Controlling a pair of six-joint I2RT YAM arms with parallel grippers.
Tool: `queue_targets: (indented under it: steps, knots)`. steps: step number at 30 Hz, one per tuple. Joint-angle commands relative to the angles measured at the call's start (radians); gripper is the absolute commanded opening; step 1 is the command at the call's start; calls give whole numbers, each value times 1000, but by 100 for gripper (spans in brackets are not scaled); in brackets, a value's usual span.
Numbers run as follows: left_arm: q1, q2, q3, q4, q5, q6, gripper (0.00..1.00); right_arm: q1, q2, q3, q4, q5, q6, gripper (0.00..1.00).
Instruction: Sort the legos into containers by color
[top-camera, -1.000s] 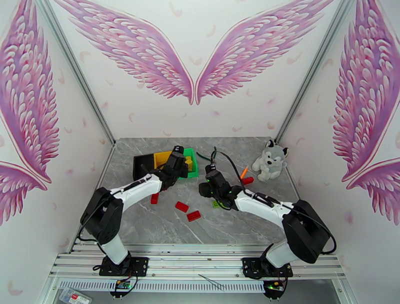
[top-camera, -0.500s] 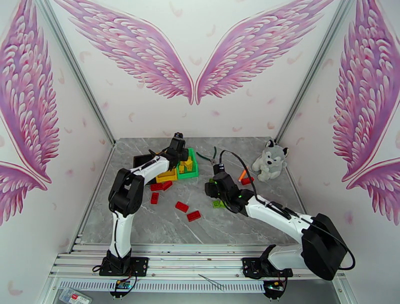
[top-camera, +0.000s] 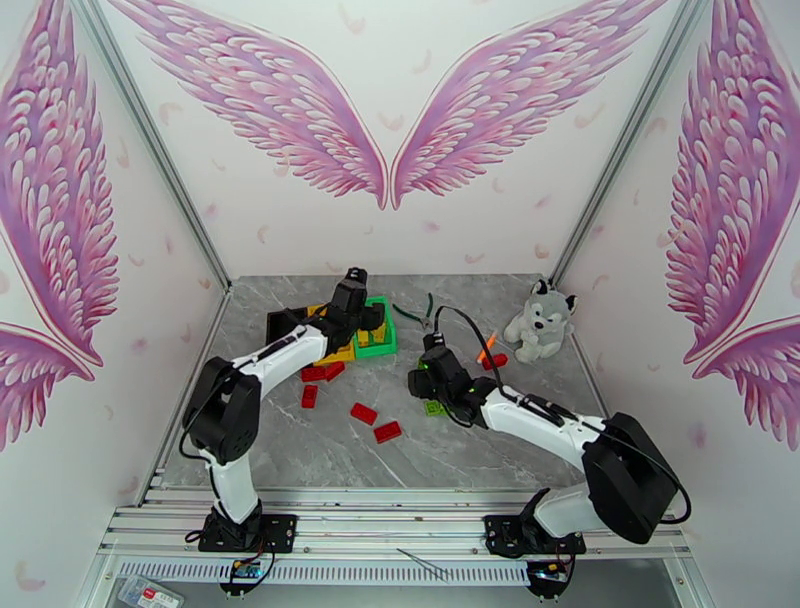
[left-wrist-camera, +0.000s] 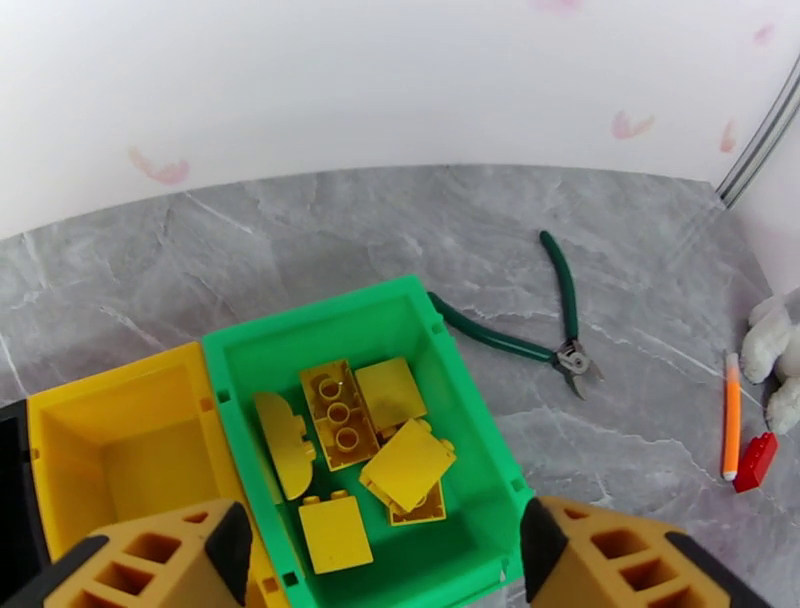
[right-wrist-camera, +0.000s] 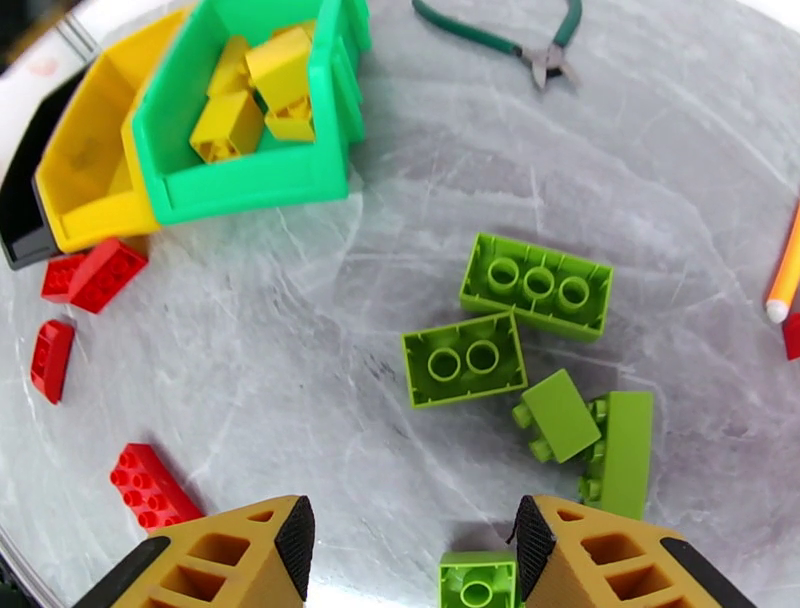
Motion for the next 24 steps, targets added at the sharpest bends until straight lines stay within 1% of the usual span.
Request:
queue_targets:
  steps: [1, 5, 11, 17, 21, 24]
  knots:
    - [-5, -103, -113, 29, -35, 9, 79, -5, 25, 34, 29, -42, 15, 60]
    - [-11, -181, -234, 32, -40, -11, 79, -5, 53, 47, 33, -52, 15, 60]
    - [-24, -297, -434, 33, -64, -80, 79, -1, 103, 65, 48, -93, 6, 62]
    - [-17, -402, -593, 14, -130, -180, 80, 71, 183, 122, 69, -138, -53, 65]
    - [13, -442, -650, 7, -142, -224, 82, 123, 256, 185, 62, -172, -101, 65]
    - [69, -464, -689, 27, -98, -256, 84, 163, 310, 236, 45, -184, -143, 65]
